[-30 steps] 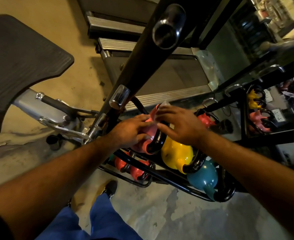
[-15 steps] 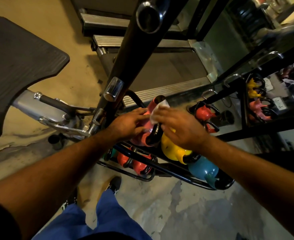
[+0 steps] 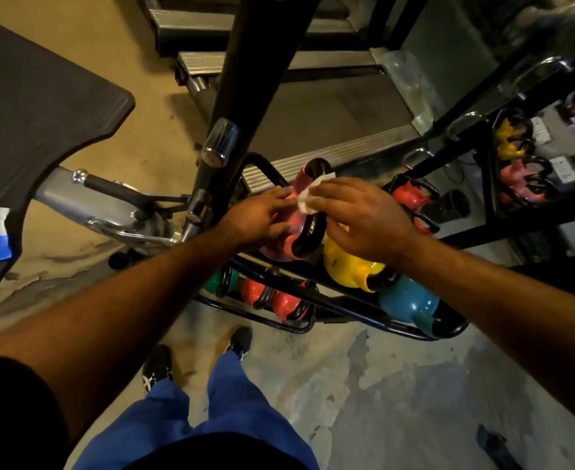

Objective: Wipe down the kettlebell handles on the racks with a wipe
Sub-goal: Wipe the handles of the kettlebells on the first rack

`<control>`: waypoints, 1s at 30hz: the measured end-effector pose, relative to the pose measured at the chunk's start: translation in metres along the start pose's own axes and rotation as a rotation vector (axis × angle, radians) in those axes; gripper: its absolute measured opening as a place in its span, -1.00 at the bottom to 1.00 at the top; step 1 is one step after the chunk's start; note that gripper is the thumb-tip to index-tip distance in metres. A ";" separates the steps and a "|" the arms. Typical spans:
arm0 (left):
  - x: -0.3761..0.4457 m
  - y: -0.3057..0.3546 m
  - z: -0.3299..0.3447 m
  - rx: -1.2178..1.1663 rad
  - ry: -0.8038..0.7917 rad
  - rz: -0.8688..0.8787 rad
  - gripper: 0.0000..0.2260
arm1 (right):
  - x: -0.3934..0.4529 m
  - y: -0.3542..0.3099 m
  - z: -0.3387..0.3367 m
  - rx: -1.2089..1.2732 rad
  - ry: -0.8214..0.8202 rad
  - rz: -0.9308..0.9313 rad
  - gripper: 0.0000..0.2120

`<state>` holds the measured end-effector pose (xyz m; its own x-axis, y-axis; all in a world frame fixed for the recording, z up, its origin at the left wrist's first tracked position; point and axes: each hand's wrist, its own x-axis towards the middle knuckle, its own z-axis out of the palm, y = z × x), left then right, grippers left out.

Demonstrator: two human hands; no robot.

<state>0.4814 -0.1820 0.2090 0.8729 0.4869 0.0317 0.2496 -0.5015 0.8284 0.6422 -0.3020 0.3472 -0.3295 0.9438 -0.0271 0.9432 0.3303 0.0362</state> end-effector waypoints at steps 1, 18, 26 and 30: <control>0.000 -0.001 0.001 -0.003 0.006 0.001 -0.45 | -0.001 -0.002 0.000 -0.009 0.001 0.006 -0.63; -0.002 0.003 -0.001 0.027 0.000 -0.014 -0.51 | -0.032 -0.030 0.018 -0.077 -0.121 -0.103 -0.54; -0.004 0.006 -0.003 0.019 -0.024 -0.019 -0.49 | -0.039 -0.032 0.024 -0.116 -0.134 -0.154 -0.51; -0.006 0.010 -0.004 -0.007 -0.013 -0.023 -0.42 | -0.029 -0.028 0.019 -0.072 -0.032 -0.050 -0.53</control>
<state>0.4768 -0.1876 0.2192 0.8724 0.4887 0.0053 0.2667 -0.4852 0.8328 0.6259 -0.3395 0.3284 -0.3730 0.9257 -0.0627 0.9199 0.3778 0.1052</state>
